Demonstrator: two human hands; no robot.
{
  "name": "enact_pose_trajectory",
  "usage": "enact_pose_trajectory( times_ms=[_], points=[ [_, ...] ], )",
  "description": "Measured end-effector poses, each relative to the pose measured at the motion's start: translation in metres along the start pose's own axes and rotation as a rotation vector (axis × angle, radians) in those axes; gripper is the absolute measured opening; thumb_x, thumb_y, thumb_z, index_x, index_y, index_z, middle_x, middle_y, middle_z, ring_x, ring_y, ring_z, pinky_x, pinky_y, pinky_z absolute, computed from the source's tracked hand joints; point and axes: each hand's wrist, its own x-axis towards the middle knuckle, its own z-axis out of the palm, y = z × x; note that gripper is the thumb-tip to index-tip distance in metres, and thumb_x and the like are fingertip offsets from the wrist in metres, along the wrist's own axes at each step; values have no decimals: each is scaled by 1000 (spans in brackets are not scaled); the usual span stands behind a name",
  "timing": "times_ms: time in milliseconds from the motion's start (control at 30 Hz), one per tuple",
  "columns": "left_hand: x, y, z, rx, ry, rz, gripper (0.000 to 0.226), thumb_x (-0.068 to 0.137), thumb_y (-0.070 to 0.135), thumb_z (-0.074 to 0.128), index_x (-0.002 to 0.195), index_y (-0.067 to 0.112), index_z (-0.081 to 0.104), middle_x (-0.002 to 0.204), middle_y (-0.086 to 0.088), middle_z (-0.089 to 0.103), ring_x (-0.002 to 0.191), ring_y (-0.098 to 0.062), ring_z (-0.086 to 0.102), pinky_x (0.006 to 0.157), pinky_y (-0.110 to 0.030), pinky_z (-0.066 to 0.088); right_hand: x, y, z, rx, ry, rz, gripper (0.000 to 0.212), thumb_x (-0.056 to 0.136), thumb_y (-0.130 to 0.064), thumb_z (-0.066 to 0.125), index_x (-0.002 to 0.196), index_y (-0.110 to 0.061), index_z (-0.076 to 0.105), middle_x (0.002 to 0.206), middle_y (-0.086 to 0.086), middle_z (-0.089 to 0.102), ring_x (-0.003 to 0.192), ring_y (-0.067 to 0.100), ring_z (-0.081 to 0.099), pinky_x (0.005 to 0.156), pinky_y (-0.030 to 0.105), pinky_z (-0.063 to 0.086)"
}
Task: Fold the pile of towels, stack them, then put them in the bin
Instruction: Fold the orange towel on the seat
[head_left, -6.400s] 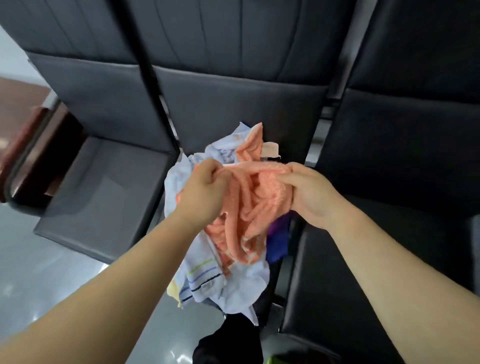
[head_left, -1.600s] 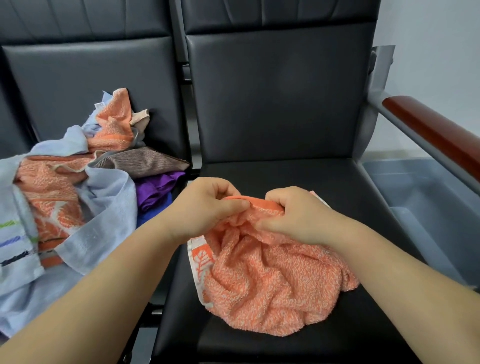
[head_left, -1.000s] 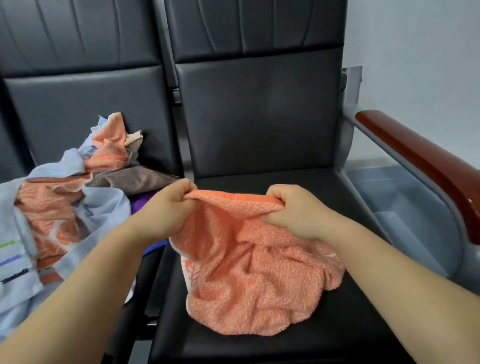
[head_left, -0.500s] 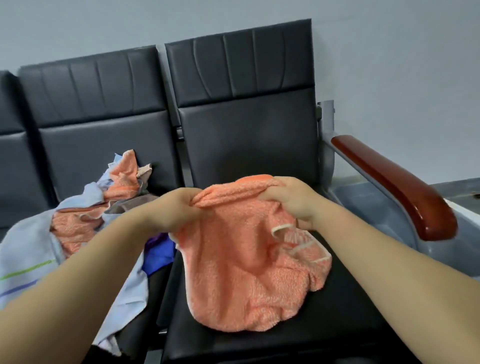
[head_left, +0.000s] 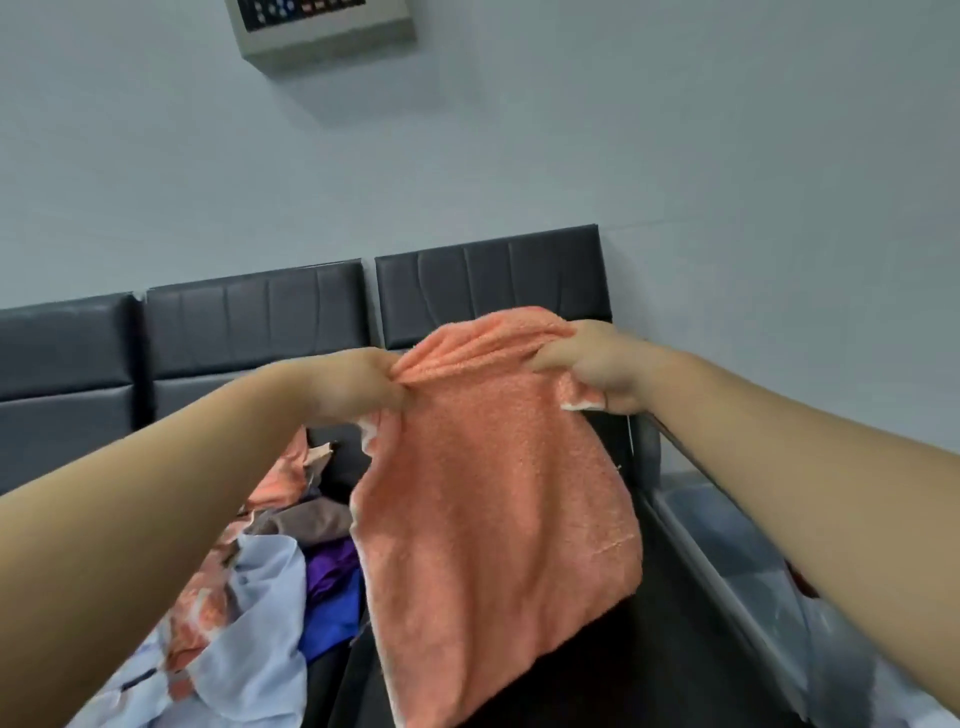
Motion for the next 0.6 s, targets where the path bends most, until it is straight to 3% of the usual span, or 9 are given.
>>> enact_pose_trajectory(
  times_ms=[33,100,200,300,367,400,433,533,600],
  points=[
    [-3,1,-3,-207,31,30,17,96,8,66,112,8,71,107,-9,77,96,-26,74,90,-43,61,-4,-2,3,62,-29,-15,10,91,-13,76,101,-12,75,86,9,75,71,21,73,59,31,59],
    [-8,8,-6,-524,112,91,19,100,7,62,117,8,69,107,-11,77,92,-25,73,86,-42,59,-9,-1,9,-54,-101,-7,21,83,-21,86,99,-15,76,89,11,75,70,21,68,59,28,53],
    [-13,18,-13,-589,111,152,25,92,15,74,117,15,71,115,-9,76,102,-23,75,90,-41,58,-13,-5,14,-684,-111,64,29,73,-29,90,84,-16,67,79,0,71,69,18,66,63,28,50],
    [-19,22,-13,129,-31,109,37,69,33,91,101,22,77,102,4,79,100,-17,74,91,-36,57,-12,-20,16,-777,34,109,29,80,-23,79,69,-19,53,64,-1,53,61,19,54,53,26,46],
    [-20,18,-10,529,-52,24,25,71,36,86,90,22,76,93,4,78,94,-19,73,87,-36,58,-11,-29,16,-534,41,123,15,83,-20,77,83,-10,66,77,3,67,74,20,68,69,31,61],
    [-21,14,-10,544,-25,15,19,76,32,82,89,21,75,92,3,77,93,-20,73,86,-37,58,-10,-30,16,-417,26,121,20,83,-19,77,97,-5,72,90,8,75,85,25,74,82,39,64],
    [-22,11,-13,442,-6,25,13,82,28,79,91,19,75,93,2,78,91,-20,73,84,-36,59,-12,-31,17,-292,32,110,28,84,-16,77,108,-2,72,99,14,76,91,29,76,89,43,63],
    [-29,3,-25,-298,-49,84,9,98,11,64,103,6,68,97,-7,77,82,-17,74,72,-28,59,-21,-30,24,-49,-15,28,31,87,-6,78,116,-2,70,105,16,74,88,29,75,77,38,62],
    [-33,3,-26,-642,8,123,15,101,6,57,113,5,66,108,-11,76,88,-19,75,74,-30,61,-28,-29,28,-169,-123,64,37,82,-8,84,117,-5,72,112,12,77,100,30,76,84,40,61]
  ],
)
